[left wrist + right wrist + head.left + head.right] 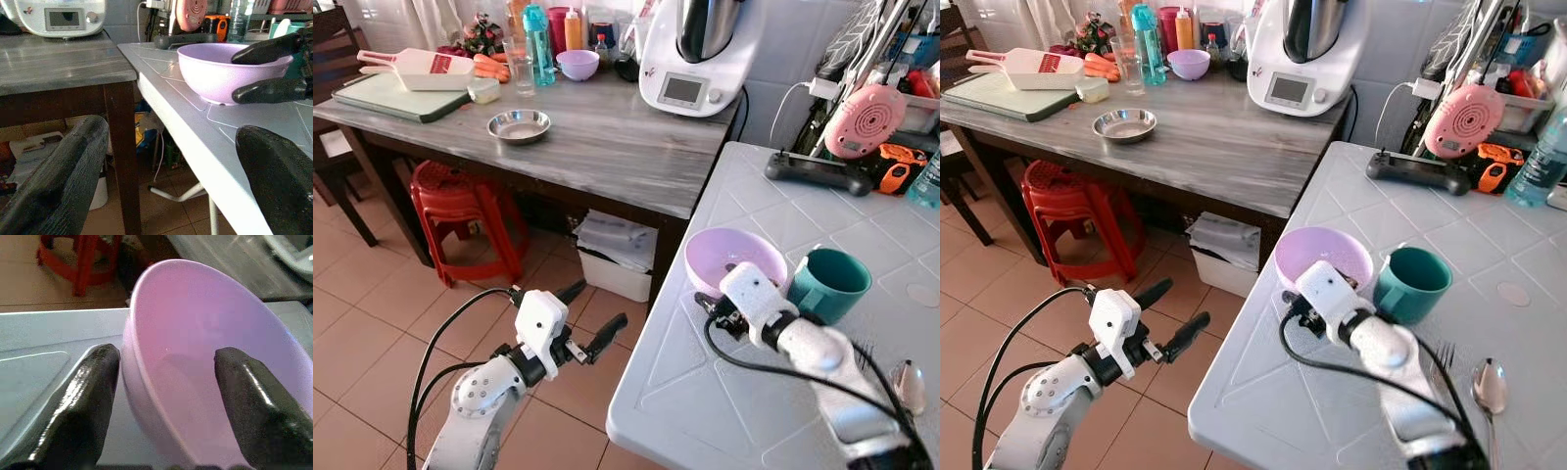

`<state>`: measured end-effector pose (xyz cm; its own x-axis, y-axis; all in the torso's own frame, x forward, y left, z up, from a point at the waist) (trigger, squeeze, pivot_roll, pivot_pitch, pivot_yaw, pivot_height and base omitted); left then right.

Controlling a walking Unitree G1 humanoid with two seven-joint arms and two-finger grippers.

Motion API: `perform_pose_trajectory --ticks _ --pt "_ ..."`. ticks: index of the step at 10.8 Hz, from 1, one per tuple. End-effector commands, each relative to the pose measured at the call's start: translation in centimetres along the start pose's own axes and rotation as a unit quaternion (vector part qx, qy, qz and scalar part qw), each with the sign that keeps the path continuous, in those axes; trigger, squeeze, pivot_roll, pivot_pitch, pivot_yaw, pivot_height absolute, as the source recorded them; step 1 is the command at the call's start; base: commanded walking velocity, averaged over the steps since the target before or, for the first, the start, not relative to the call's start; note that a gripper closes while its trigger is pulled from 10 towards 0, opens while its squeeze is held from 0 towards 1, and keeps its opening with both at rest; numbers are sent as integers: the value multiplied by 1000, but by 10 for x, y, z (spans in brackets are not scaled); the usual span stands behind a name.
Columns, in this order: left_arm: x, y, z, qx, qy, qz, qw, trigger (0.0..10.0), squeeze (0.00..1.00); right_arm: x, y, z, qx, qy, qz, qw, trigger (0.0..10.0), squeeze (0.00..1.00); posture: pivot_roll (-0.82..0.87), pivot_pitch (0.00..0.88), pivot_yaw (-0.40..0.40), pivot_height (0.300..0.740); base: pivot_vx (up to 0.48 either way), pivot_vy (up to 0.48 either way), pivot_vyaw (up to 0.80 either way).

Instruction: Setting the table

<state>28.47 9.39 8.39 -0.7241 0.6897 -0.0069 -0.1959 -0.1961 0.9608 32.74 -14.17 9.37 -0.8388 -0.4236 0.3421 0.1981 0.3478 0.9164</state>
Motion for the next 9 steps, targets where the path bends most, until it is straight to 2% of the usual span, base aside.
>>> perform_pose_trajectory --ticks 1,5,6,8,9 --pt "0 -2 -1 -1 -5 4 1000 10000 0 0 3 -2 4 9 7 1000 0 0 36 4 -27 740 0 0 0" --pt "1 -2 -2 0 -10 7 1000 10000 0 5 2 -2 1 34 38 999 0 0 36 7 -27 740 0 0 0" --pt "0 1 -3 3 -13 -8 1000 10000 0 6 3 -2 25 38 42 998 0 0 38 6 -24 740 0 0 0" --pt "0 3 -3 5 -15 -15 1000 10000 0 7 7 -4 24 36 41 998 0 0 38 6 -24 740 0 0 0" --pt "0 7 -4 10 -20 -29 999 10000 0 9 9 -2 52 46 38 997 0 0 41 8 -26 740 0 0 0"
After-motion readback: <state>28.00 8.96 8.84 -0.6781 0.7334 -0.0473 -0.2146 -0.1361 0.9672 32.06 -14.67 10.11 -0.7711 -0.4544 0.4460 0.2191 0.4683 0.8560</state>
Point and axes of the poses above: a point about 5 cm out from each wrist's last joint towards the gripper, its own x axis pointing back from the gripper into the wrist, its own y axis along the axis of the wrist's last joint, z = x × y, the point moved 5 cm from there along -x, pointing out of the wrist towards the gripper, and after that the axes turned 15 degrees about -x, right-handed, at the moved point
